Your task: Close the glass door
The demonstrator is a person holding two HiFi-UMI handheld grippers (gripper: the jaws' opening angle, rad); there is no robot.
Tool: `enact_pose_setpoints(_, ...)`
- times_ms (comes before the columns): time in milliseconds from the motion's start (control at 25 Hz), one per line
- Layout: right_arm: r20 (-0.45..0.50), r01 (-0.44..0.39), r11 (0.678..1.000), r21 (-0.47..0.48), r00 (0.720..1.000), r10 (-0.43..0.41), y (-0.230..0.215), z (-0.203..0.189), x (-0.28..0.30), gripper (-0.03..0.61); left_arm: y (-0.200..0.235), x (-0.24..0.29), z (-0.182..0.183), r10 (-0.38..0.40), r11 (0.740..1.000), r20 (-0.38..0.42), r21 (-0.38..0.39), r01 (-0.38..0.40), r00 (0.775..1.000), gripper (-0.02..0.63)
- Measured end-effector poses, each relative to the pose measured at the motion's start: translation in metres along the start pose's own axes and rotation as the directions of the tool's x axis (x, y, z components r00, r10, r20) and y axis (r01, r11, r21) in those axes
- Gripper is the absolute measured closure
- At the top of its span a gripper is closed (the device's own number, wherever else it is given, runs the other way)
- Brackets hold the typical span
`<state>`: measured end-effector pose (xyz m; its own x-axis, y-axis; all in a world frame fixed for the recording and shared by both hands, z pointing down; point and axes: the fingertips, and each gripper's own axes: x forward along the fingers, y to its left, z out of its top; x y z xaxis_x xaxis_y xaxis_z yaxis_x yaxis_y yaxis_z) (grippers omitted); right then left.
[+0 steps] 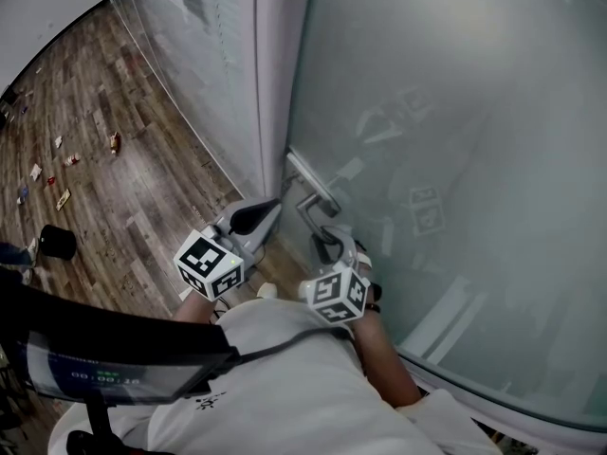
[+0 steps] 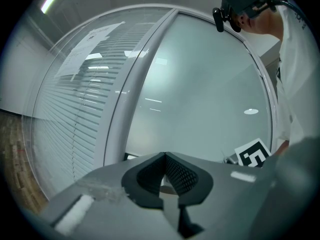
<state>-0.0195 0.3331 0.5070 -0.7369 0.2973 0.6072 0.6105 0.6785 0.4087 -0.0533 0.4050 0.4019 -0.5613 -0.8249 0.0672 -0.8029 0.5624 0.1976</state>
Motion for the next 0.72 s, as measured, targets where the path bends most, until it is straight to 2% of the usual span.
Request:
enact_pose_setpoints(280, 0.005, 0.022, 1.000, 0.014, 1.000, -0.022, -0.0006, -0.0016, 0.0013, 0.474, 0.0049, -0.0028, 0.0002, 0.010, 1.000, 0.001, 0.005, -0.010, 1.000, 0.609)
enact_pose_setpoints(440, 0.007, 0.012, 1.000, 0.010, 1.000, -0.012, 0.0018, -0.0025, 0.0025, 0.435, 0.0050, -0.0024, -0.0001, 0.008, 1.000, 0.000, 0.007, -0.008, 1.000, 0.609)
enact_pose_setpoints(720, 0.002, 0.007, 1.000, 0.015, 1.000, -0.007, 0.0022, -0.0034, 0.0020, 0.414, 0.0052, -0.0020, 0.0011, 0.005, 1.000, 0.001, 0.012, -0.005, 1.000, 0.609)
